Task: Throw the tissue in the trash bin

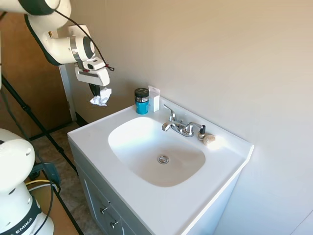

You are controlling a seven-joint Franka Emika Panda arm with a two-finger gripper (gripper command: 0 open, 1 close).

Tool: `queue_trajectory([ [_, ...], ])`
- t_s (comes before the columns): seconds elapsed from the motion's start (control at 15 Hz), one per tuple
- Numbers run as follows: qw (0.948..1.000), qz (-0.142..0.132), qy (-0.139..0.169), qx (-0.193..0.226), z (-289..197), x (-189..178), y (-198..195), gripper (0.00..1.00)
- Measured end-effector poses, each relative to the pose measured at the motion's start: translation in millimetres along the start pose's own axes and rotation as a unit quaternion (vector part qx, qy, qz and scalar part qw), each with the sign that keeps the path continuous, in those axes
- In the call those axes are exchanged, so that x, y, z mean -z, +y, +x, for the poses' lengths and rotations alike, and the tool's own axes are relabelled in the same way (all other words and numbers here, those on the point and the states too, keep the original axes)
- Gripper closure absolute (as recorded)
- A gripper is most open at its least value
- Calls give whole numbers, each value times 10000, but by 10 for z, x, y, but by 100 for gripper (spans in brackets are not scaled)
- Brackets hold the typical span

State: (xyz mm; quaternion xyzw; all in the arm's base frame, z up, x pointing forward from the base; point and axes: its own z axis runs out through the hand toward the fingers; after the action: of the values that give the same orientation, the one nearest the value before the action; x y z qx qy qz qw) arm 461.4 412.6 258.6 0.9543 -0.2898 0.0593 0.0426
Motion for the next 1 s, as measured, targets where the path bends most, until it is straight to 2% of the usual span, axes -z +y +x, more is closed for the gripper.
queue_trajectory([
  [0.2, 9992, -328, -181, 120, -185, -602, -254, 100],
  [0.4, 9987, -464, -209, 56, -129, -868, -456, 100],
  [0.47, 9985, -502, -227, 41, -126, -904, -504, 0],
  [1.0, 9981, -552, -266, 90, -166, -893, -621, 0],
])
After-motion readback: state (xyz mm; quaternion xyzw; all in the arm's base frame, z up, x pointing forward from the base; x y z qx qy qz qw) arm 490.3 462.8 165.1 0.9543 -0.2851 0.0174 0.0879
